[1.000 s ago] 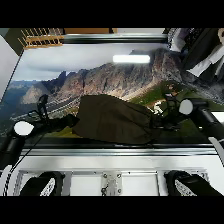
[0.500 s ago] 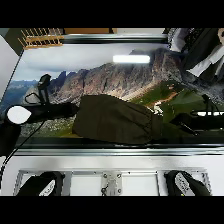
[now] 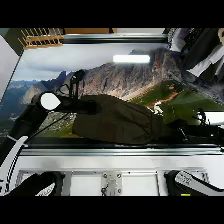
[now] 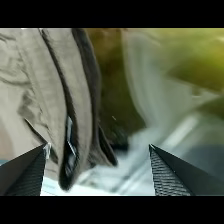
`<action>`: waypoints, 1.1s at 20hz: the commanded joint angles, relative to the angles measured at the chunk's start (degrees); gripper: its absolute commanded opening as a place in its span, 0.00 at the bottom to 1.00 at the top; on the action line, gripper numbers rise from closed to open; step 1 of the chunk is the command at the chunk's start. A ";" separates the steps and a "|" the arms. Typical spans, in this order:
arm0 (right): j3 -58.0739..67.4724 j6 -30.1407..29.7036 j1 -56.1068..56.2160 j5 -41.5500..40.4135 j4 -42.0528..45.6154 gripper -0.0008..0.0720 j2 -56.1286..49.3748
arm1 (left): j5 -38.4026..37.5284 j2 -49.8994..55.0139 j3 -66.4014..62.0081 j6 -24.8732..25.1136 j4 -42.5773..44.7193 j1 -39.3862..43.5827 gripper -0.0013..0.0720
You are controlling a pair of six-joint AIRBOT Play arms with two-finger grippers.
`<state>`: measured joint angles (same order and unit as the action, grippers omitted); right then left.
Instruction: Fold the clothes and pants, and hang the long-sleeved shirts on hangers.
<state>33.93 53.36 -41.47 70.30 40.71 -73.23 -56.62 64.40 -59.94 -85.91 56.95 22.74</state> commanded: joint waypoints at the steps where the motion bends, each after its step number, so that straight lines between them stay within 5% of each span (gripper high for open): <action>1: -0.35 -4.57 1.53 -2.58 -5.92 1.00 -6.49 | 0.07 2.97 -3.02 -0.07 0.00 2.23 0.03; 16: 0.13 -5.66 26.40 -8.00 -18.99 0.98 -11.91 | -2.16 2.91 -2.73 -0.04 0.00 2.27 0.03; 17: 0.48 -5.90 27.06 -7.96 -18.95 0.74 -11.89 | -2.14 2.91 -2.73 -0.04 0.02 2.27 0.03; 18: 0.85 -6.78 27.50 -7.89 -19.02 0.40 -11.89 | -2.14 2.93 -2.73 -0.04 0.00 2.27 0.03; 19: 1.42 -6.97 27.74 -7.72 -18.99 0.19 -11.89 | -2.14 2.91 -2.73 -0.04 0.02 2.27 0.03; 21: 3.63 -7.58 27.87 -6.38 -18.88 0.03 -11.54 | -2.16 2.93 -2.73 -0.04 0.02 2.27 0.03; 22: 5.33 -7.54 27.63 -5.92 -18.88 0.03 -10.78 | -2.16 2.91 -2.73 -0.04 0.02 2.27 0.03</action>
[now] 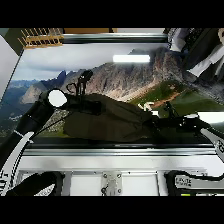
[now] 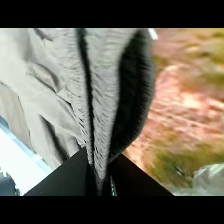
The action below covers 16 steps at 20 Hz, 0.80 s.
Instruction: Fold the clothes and pants, and hang the long-sleeved shirts on hangers.
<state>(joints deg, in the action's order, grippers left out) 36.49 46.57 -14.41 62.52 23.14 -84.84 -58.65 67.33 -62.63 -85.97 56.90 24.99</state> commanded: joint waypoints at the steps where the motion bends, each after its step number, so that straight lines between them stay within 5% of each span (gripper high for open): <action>1: 5.07 0.11 0.07 1.97 -1.01 0.03 2.05 | -0.13 0.00 -0.04 0.02 0.07 0.02 0.03; 8: 28.61 22.62 -17.46 -4.94 25.03 0.03 9.38 | 0.22 0.00 -0.04 0.02 0.07 0.02 0.03; 16: 25.42 39.95 -46.31 -8.81 40.61 0.03 18.08 | 0.59 0.00 -0.04 0.02 0.09 0.02 0.03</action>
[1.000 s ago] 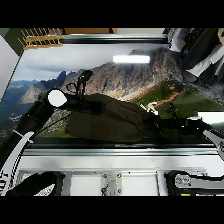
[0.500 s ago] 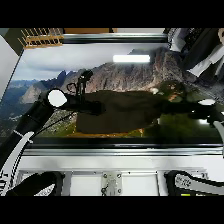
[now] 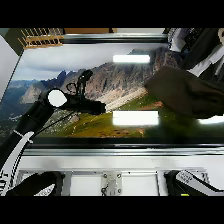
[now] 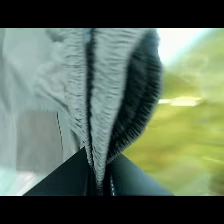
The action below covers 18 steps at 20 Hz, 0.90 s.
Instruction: Fold the clothes and pants, and hang the long-sleeved shirts on hangers.
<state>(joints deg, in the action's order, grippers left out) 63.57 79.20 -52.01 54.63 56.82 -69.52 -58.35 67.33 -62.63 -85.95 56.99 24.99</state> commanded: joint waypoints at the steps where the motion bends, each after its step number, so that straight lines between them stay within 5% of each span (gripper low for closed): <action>1: -3.17 7.89 -10.43 0.09 7.10 0.03 3.28 | 0.42 0.00 -0.04 0.00 -0.02 0.02 0.03; 13: -17.31 11.69 -11.82 8.04 15.10 0.06 5.88 | 0.35 0.00 -0.04 0.02 0.00 0.02 0.03; 15: -17.31 11.69 -11.87 10.91 18.80 0.72 5.88 | 0.37 0.00 -0.04 0.02 0.04 0.02 0.03; 16: -17.22 11.69 -11.93 12.04 20.31 0.88 5.92 | 0.44 0.00 -0.04 0.02 0.04 0.02 0.03; 18: -16.15 11.74 -11.96 13.49 24.59 0.88 6.93 | 0.26 0.00 -0.04 0.02 0.04 0.02 0.03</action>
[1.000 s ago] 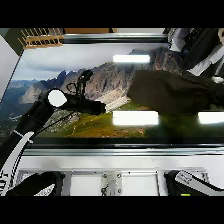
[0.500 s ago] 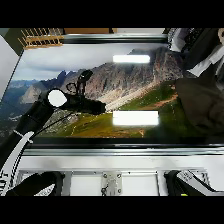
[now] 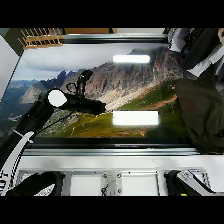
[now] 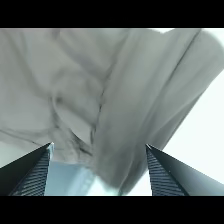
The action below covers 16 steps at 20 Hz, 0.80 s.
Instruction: Fold the clothes and pants, and hang the long-sleeved shirts on hangers.
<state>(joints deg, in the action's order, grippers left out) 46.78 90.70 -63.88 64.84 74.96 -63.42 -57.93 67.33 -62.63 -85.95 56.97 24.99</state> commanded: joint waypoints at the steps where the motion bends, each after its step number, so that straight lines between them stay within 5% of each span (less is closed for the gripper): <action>1: 1.86 0.22 -0.09 3.37 8.37 0.88 2.01 | -0.39 0.00 -0.04 0.02 0.07 0.02 0.03; 4: 7.58 -1.03 0.63 -0.81 5.81 0.88 7.85 | -0.37 0.00 -0.04 0.02 0.07 0.02 0.03; 10: 9.77 -20.68 23.37 -4.74 -28.65 0.88 14.71 | 4.07 -2.75 0.07 -1.92 0.13 -3.43 0.03; 16: 9.70 -21.94 56.59 -7.61 -22.32 0.87 14.69 | 5.64 -11.39 8.41 -1.95 -0.07 -11.26 0.03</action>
<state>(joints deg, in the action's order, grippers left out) 56.38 70.74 -20.27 59.51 52.07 -49.04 -53.56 59.27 -57.84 -87.61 57.25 16.75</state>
